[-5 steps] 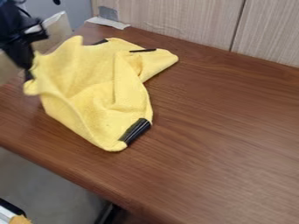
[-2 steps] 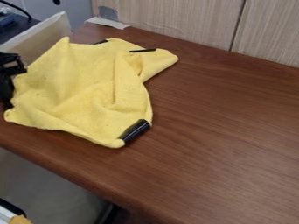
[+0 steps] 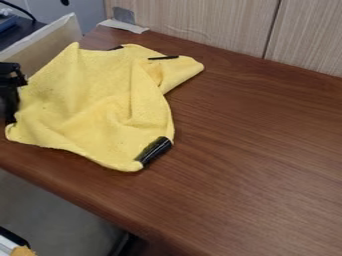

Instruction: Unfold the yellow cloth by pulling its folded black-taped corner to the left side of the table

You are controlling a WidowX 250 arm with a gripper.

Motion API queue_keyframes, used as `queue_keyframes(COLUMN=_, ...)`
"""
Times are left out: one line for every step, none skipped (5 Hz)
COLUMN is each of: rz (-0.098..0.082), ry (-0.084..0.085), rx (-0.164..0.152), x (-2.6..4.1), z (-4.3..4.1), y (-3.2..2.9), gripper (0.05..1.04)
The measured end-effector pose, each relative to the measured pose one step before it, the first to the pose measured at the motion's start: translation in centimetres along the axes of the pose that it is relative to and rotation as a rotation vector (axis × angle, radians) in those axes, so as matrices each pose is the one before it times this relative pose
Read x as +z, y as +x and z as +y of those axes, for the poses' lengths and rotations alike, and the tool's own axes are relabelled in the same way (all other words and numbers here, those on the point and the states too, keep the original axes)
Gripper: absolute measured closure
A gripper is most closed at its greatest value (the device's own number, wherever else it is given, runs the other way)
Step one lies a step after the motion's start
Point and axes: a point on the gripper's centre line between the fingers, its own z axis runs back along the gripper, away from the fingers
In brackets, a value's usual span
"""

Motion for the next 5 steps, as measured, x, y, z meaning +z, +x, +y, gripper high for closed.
queue_keyframes(rz=-0.0066, ry=-0.0093, rx=-0.0172, x=0.568, z=-0.799, y=0.029, gripper=0.081)
queue_keyframes(rz=-0.0249, ry=0.0035, rx=-0.0352, x=1.503, z=-1.241, y=0.154, gripper=0.079)
queue_keyframes(rz=-0.0248, ry=-0.0016, rx=-0.0316, x=1.772, z=-1.213, y=0.228, gripper=0.083)
queue_keyframes(rz=-0.0264, ry=-0.0028, rx=-0.0104, x=1.696, z=-1.123, y=0.844, gripper=0.083)
queue_keyframes(rz=-0.0267, ry=0.0923, rx=-0.0431, x=1.937, z=-1.602, y=0.705, gripper=0.083)
